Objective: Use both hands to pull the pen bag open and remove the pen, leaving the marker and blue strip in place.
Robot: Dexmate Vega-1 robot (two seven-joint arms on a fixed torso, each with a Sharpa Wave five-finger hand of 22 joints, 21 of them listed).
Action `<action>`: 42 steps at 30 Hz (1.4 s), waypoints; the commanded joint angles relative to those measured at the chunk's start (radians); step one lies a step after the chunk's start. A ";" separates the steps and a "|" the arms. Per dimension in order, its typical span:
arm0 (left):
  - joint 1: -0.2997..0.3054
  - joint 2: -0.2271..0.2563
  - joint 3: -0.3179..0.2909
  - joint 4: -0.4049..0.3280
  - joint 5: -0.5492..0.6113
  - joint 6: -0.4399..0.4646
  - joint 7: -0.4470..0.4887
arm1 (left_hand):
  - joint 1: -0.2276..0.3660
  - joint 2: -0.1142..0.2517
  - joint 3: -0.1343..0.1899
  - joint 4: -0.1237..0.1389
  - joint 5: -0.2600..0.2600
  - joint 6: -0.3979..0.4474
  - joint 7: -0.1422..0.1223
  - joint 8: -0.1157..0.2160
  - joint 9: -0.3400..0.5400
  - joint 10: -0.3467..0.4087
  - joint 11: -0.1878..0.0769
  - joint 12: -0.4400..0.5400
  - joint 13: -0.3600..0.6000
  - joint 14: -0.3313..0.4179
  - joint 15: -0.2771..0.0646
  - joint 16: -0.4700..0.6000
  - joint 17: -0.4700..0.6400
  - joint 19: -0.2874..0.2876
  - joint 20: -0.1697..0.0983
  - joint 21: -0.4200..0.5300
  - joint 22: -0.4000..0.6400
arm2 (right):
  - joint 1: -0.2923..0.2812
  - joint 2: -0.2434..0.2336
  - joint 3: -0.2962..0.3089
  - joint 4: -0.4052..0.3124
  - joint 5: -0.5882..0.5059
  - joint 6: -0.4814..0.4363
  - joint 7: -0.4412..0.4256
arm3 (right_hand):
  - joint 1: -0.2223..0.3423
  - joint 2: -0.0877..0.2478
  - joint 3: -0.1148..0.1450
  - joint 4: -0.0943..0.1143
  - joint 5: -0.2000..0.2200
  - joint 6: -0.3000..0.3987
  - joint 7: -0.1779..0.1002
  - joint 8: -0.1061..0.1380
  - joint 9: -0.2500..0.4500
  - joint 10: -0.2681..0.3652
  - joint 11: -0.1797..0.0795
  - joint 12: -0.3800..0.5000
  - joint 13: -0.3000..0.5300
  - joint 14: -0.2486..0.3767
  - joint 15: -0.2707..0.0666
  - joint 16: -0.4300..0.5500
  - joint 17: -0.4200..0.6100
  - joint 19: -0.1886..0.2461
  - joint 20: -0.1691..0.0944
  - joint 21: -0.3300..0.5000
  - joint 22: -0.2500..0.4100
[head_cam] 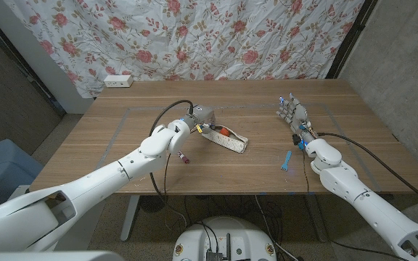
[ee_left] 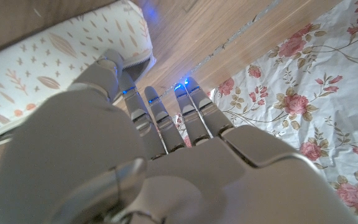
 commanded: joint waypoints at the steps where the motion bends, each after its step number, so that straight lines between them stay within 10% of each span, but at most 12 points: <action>1: 0.003 0.007 -0.010 -0.003 -0.028 -0.016 0.009 | -0.015 0.030 -0.005 0.020 0.004 0.001 0.004 0.004 0.005 -0.003 -0.001 0.001 0.005 0.008 -0.160 -0.001 0.007 -0.001 0.007 -0.004 0.005 | 0.003 0.003 -0.003 0.004 0.001 0.000 0.002 | -0.001 0.016 0.004 -0.007 0.000 0.009 -0.002 -0.003 0.002 0.004 0.003 0.000 0.001 0.004 0.005 0.003 0.003 0.004 0.008 0.007 0.003; 42: 0.019 0.018 -0.032 -0.034 -0.029 -0.005 0.026 | -0.047 0.112 -0.019 0.029 0.001 0.016 0.036 0.011 0.009 0.019 0.010 0.008 0.006 0.018 -0.149 -0.001 0.002 0.002 0.020 -0.002 0.008 | 0.000 -0.001 -0.002 -0.003 0.004 -0.004 0.004 | -0.001 0.018 0.004 -0.011 0.000 0.026 -0.006 -0.001 0.002 0.005 0.005 0.000 0.001 0.002 0.007 0.003 0.005 0.004 0.011 0.007 0.003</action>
